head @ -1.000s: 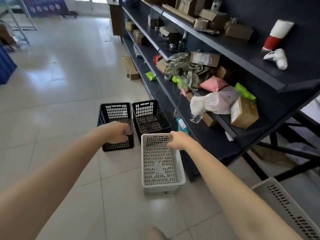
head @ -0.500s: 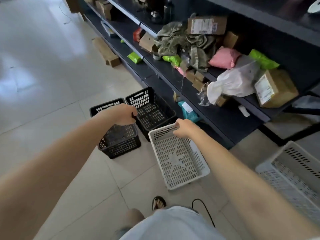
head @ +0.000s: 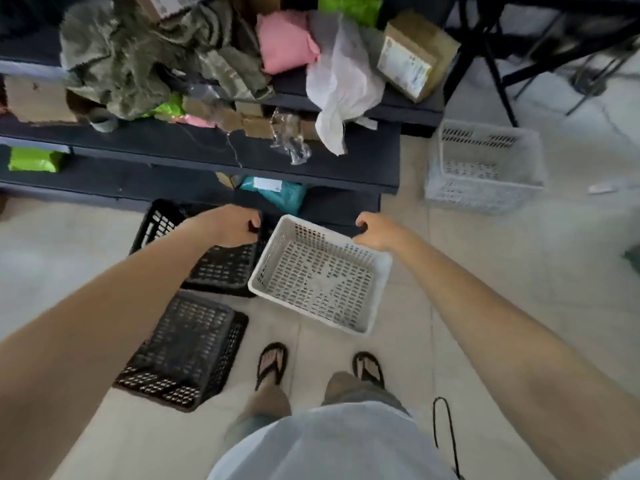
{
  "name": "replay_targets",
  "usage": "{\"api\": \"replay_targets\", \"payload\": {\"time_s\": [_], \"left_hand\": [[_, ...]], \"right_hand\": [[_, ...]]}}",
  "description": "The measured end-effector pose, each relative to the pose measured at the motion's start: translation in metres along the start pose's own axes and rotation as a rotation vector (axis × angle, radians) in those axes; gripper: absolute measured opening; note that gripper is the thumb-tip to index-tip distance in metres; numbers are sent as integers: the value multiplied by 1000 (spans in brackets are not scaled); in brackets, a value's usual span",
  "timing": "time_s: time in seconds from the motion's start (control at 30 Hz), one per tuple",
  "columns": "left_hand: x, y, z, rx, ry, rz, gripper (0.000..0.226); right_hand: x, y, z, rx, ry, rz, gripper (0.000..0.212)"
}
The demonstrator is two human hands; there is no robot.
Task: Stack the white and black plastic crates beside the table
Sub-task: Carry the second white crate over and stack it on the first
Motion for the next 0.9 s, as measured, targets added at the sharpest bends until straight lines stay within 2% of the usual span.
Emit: {"api": "replay_targets", "payload": {"time_s": [0.13,0.27,0.5,0.63,0.9], "left_hand": [[16,-8,35,84,-144,53,40],[23,-34,74,167,-175,84,45],[37,-130,182,240,-154,129,52],[44,-203,251,282,-128,122,43],[56,-308,349,229,-61,147,58]], "right_hand": [[-3,-27,-4,-10,-147,81,44],[-6,-60,5,32,-234,149,49],[-61,-136,73,40,-354,241,46],[-110,-189,120,57,-448,266,45],[-196,-275,196,-37,-562,255,47]]}}
Point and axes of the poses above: each hand's wrist, its own z-axis towards the middle knuckle, its own y-axis out of the back of the hand, x = y × z, the point moved 3 cm from there along z, towards the middle knuckle, and after that the axes turned 7 degrees about y, right-handed, at the moved point
